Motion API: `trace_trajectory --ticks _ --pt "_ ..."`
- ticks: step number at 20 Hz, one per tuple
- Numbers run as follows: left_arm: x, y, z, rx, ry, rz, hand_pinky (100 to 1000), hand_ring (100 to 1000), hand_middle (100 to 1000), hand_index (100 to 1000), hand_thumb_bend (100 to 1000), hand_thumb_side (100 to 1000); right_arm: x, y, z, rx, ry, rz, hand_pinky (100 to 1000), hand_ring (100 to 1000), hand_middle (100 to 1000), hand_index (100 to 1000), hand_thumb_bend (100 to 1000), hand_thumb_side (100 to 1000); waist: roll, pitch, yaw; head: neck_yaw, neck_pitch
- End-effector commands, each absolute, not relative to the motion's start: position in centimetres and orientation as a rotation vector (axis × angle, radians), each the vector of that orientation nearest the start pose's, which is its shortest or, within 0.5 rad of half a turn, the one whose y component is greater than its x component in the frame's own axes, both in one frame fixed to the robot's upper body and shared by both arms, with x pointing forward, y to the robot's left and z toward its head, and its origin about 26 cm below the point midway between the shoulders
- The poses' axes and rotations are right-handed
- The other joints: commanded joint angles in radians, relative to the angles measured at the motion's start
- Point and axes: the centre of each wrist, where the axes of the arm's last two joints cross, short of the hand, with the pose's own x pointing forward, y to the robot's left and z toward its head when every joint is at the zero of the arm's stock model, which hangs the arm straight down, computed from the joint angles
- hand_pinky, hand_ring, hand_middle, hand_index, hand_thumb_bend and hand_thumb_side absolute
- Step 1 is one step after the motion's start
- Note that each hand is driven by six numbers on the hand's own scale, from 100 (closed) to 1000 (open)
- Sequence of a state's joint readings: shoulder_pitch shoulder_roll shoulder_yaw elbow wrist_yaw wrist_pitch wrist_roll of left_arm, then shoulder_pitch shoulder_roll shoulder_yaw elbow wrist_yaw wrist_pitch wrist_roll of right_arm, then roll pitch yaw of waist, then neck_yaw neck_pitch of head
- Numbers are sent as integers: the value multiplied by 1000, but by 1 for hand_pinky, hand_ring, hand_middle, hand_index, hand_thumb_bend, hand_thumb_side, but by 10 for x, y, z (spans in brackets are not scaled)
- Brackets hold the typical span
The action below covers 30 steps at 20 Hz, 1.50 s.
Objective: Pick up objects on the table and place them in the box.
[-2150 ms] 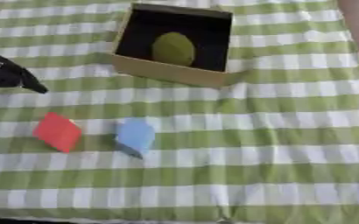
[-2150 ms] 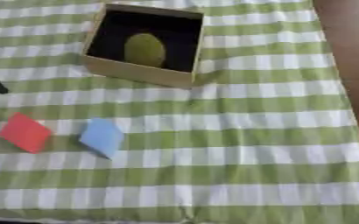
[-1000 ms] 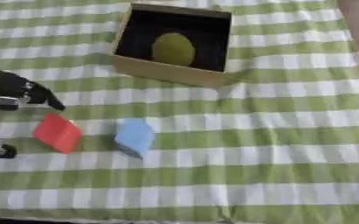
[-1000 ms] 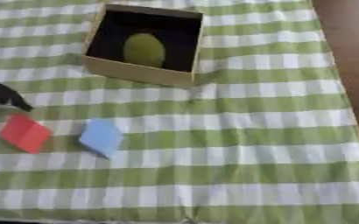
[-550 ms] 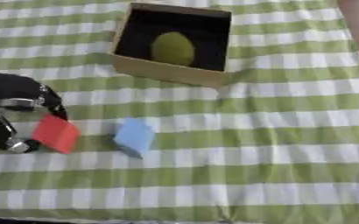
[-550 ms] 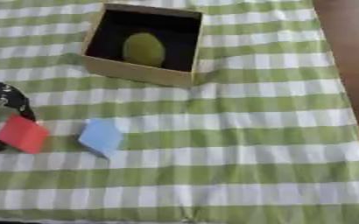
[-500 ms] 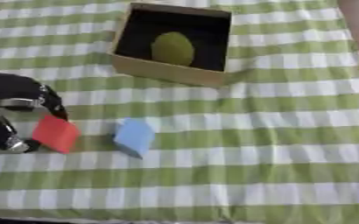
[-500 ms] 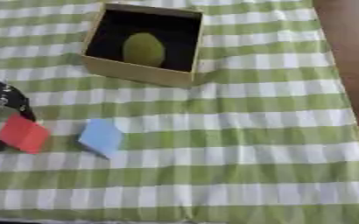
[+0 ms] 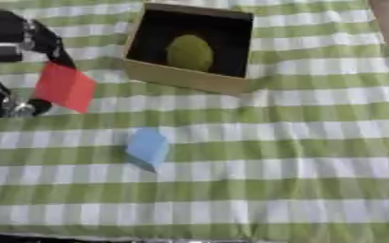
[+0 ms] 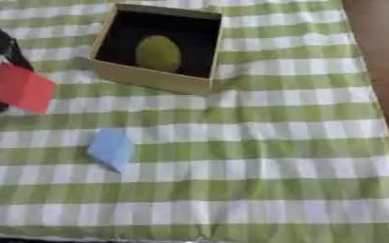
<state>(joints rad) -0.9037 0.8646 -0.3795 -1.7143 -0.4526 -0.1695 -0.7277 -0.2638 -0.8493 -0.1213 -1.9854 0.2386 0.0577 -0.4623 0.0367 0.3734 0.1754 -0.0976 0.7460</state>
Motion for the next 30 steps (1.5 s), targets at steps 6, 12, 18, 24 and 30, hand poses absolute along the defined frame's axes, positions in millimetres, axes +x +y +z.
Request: trace_trajectory --ticks 6,12,18,24,30 --pt "418 223 368 -1140 2226 2671 802 724 596 750 138 100 281 -347 284 -1210 -2335 414 865 874 583 831 100 468 20 -15 -21 26 -10" --pt "458 195 355 -1071 2313 2656 809 728 599 757 119 100 283 -342 287 -1167 -2358 420 866 875 573 831 100 470 23 5 -62 56 -28" --pt "479 171 338 -1180 2240 2679 808 737 608 759 178 100 284 -339 288 -1135 -2371 414 866 876 568 830 100 470 24 17 -78 77 -31" --pt "485 167 329 -1284 2144 2677 877 832 764 897 459 277 284 -339 286 -1130 -2362 401 866 875 564 829 100 470 26 20 -81 84 -27" --pt "465 159 357 -1281 2251 2445 907 860 787 922 509 391 284 -340 283 -1129 -2345 394 866 876 562 828 100 470 27 15 -74 80 -20"
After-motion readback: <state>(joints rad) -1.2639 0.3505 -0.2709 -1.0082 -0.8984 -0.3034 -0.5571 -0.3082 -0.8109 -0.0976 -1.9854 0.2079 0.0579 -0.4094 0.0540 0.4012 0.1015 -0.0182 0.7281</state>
